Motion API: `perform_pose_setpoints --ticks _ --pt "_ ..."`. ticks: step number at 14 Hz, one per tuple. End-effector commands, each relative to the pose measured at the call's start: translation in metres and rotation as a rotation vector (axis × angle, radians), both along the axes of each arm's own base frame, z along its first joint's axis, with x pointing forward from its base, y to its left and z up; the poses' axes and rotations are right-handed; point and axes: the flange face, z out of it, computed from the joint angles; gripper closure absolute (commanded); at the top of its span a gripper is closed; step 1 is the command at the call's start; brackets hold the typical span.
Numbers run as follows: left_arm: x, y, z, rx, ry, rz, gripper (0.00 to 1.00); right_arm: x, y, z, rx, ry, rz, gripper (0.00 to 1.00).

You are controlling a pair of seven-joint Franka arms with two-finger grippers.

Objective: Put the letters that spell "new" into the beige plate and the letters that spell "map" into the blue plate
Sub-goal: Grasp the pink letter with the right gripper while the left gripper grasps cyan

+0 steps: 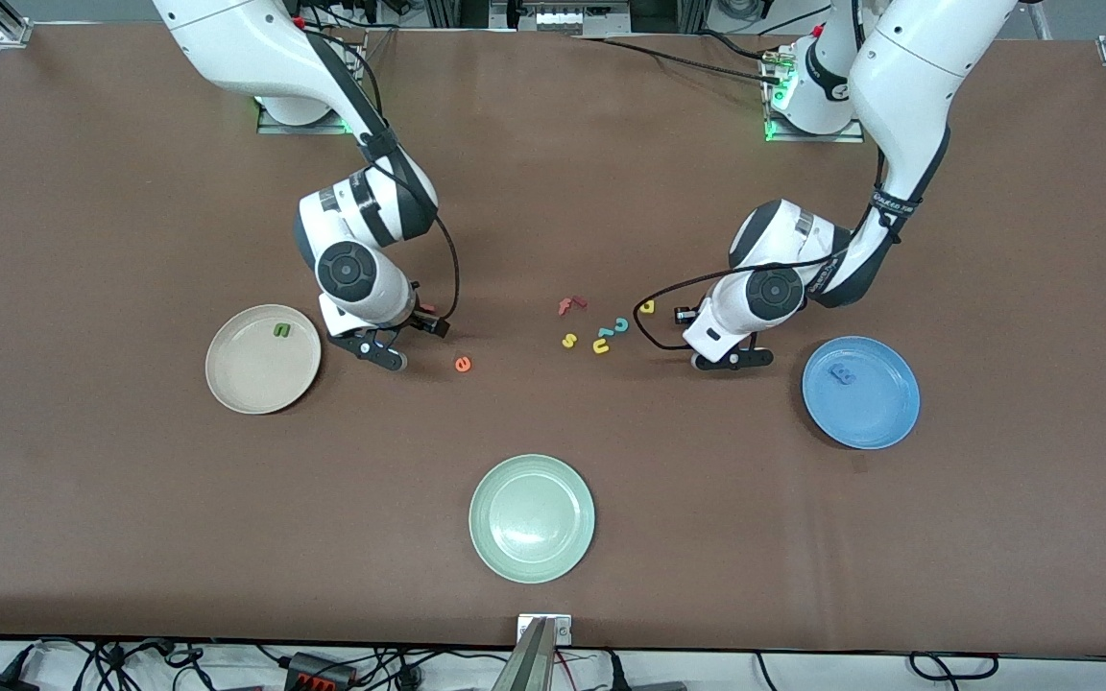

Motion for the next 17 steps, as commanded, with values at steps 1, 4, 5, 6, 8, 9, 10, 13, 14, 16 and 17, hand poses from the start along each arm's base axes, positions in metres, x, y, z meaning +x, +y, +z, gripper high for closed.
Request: perform_pose_setpoints --ticks 1,4,5,6,8,9,10,13,14,16,17 --pt "0.006 0.008 0.029 0.009 -0.009 0.000 0.93 -0.004 0.002 -0.009 -0.008 0.008 -0.073 0.04" --pt "0.044 0.044 0.071 -0.001 0.011 -0.066 0.92 -0.010 0.000 -0.014 -0.032 0.020 -0.146 0.13" --pt "0.057 0.068 0.079 -0.014 0.019 -0.098 0.92 -0.010 0.001 -0.013 -0.036 0.016 -0.174 0.16" --pt "0.069 0.102 0.084 -0.012 0.012 -0.146 0.92 -0.010 0.001 -0.013 -0.039 0.016 -0.187 0.20" --pt "0.084 0.155 0.086 0.021 -0.013 -0.279 0.92 -0.011 0.000 -0.013 -0.040 0.019 -0.193 0.31" --pt "0.088 0.177 0.086 0.033 -0.019 -0.318 0.92 -0.013 0.000 -0.014 -0.045 0.021 -0.207 0.35" --pt "0.091 0.197 0.084 0.055 -0.020 -0.351 0.92 -0.014 0.002 -0.013 -0.047 0.020 -0.220 0.36" --pt "0.089 0.224 0.057 0.063 0.016 -0.356 0.89 -0.017 0.008 -0.013 -0.044 0.021 -0.219 0.38" --pt "0.090 0.227 0.054 0.061 0.019 -0.353 0.77 -0.018 0.007 -0.014 -0.044 0.022 -0.219 0.40" --pt "0.088 0.231 0.048 0.057 0.032 -0.346 0.00 -0.017 0.008 -0.014 -0.044 0.021 -0.219 0.44" --pt "0.089 0.232 0.054 0.057 0.027 -0.343 0.00 -0.018 0.008 -0.014 -0.043 0.021 -0.218 0.45"
